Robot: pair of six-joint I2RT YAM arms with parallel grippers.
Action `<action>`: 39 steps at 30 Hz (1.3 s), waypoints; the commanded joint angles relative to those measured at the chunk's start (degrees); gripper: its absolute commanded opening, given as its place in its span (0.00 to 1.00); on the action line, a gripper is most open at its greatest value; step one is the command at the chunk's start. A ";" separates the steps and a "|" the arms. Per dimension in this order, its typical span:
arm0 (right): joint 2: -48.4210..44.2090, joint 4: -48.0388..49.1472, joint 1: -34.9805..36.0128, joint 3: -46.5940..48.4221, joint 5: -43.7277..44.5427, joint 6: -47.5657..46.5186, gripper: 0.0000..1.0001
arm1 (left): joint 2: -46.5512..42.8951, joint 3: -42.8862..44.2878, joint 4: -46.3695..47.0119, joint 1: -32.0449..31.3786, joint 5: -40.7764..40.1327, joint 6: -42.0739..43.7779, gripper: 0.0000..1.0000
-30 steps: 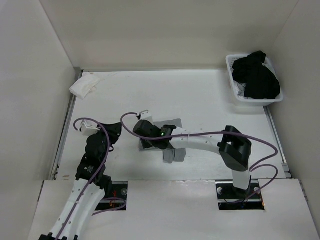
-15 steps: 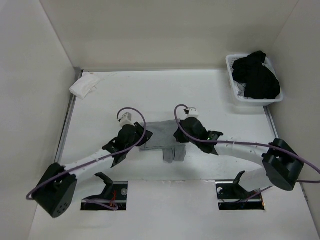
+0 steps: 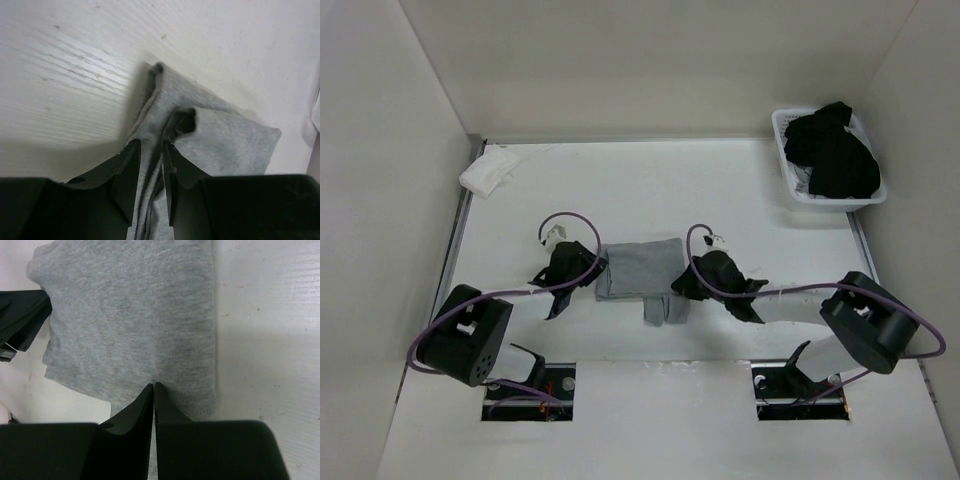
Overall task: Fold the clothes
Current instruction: Fold the tank top
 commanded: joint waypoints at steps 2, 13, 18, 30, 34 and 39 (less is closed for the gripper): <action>-3.27 4.38 0.01 -1.01 -0.82 1.54 0.11 | -5.37 -1.75 -0.17 4.31 4.09 0.70 0.26; -32.26 -7.83 -3.93 -0.65 4.35 -8.21 0.58 | -35.08 -0.09 -22.20 4.50 -4.06 11.59 0.43; -39.49 -6.88 -14.47 -4.95 7.35 -9.72 0.68 | -40.55 2.02 -31.44 5.37 -7.41 16.35 0.51; -31.33 5.87 -23.98 -14.37 8.32 -8.66 0.69 | -36.69 3.87 -34.36 5.47 -7.50 16.70 0.54; -31.06 6.13 -24.33 -14.54 8.32 -8.58 0.69 | -34.84 4.40 -33.65 4.67 -7.32 17.23 0.53; -30.88 6.13 -24.60 -14.63 8.23 -8.31 0.69 | -34.22 4.04 -32.77 3.62 -7.59 17.41 0.54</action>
